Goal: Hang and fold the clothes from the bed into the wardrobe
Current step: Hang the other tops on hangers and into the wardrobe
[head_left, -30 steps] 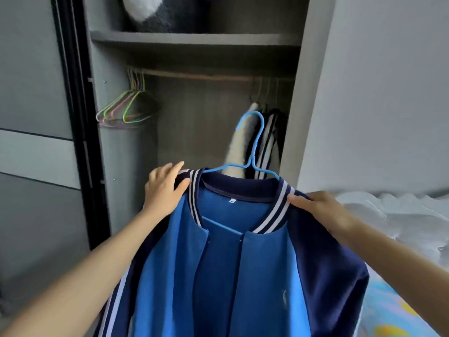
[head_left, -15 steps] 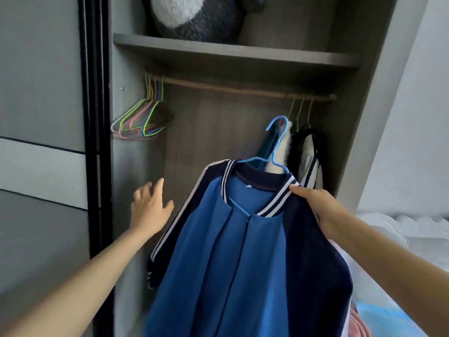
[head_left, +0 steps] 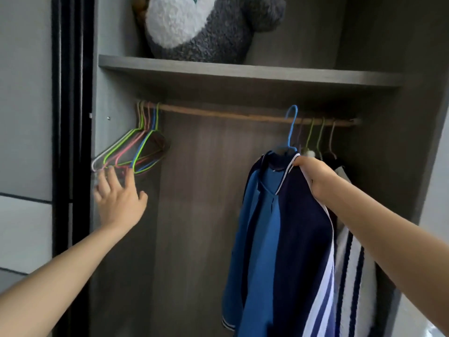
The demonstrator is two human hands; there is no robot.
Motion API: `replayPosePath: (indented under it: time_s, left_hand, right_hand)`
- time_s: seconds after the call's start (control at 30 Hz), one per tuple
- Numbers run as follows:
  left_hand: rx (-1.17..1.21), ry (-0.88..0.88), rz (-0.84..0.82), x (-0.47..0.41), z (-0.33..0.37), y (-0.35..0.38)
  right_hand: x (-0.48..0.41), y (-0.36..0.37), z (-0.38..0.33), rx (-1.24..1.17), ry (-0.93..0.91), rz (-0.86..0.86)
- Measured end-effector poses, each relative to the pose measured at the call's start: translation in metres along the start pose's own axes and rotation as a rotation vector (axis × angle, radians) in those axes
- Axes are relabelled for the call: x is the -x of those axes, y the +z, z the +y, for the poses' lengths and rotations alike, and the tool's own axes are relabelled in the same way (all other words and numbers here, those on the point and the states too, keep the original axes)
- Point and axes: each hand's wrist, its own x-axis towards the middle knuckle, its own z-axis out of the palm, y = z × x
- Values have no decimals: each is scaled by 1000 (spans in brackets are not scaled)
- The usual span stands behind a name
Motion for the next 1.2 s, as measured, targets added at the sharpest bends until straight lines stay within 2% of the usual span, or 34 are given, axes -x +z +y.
replayPosePath:
  time_s: [0.13,0.43,0.57,0.77,1.0,1.2]
  left_hand:
    - [3,91,20,-31,-15,32]
    - [-19,226,293,-75,-59,52]
    - [-25,197,308,-96,-93,59]
    - [-5,302,305,-105,-120,81]
    - [9,323,404,-109,-126,96]
    - [-29,338,451,-111,-130,102]
  right_hand:
    - [-35,23,-13,39,-46,83]
    - [-91,57,-27,142,-59,220]
    - [-118,70,-29,119,-35,273]
    - [-161,67,-7,181,2,338]
    - [-158,72,2,421,-57,470]
    - [-162,63,2,652,-113,503]
